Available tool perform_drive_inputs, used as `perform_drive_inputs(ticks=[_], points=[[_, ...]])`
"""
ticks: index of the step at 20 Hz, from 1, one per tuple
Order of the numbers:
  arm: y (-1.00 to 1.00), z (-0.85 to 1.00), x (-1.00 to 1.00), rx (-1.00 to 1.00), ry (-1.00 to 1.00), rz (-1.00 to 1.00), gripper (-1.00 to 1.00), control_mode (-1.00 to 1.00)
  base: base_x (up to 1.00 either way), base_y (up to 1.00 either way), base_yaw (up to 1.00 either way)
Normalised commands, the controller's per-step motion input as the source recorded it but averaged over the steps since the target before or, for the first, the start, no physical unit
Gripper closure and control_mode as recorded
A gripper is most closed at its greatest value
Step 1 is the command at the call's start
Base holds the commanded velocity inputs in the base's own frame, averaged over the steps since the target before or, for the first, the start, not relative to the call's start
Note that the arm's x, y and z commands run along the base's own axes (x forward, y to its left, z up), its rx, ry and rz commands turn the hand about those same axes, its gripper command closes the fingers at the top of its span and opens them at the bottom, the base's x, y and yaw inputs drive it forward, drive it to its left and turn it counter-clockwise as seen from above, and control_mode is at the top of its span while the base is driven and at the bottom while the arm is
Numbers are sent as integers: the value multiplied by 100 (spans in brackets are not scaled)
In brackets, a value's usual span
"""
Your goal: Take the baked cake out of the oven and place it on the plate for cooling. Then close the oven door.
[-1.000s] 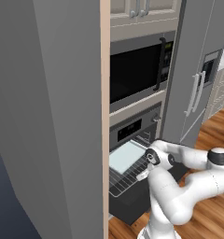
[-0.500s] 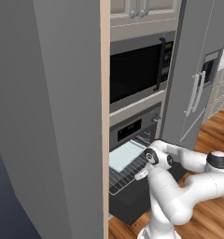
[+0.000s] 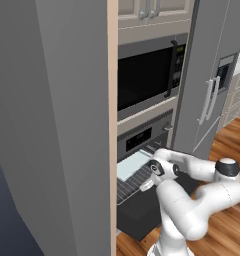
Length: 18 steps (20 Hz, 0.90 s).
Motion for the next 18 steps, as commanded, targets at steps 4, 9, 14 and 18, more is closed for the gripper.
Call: perform_drive_inputs(ticks=[4, 9, 14, 18], points=[[35, -21, 10, -4, 0, -1, -100, -100, 0, 0, 0], [29, -21, 8, -3, 0, -1, -100, -100, 0, 0, 0], [21, -27, 13, 0, 0, 0, -100, -100, 0, 0, 0], [21, -22, 15, 0, 0, 0, -100, -100, 0, 0, 0]])
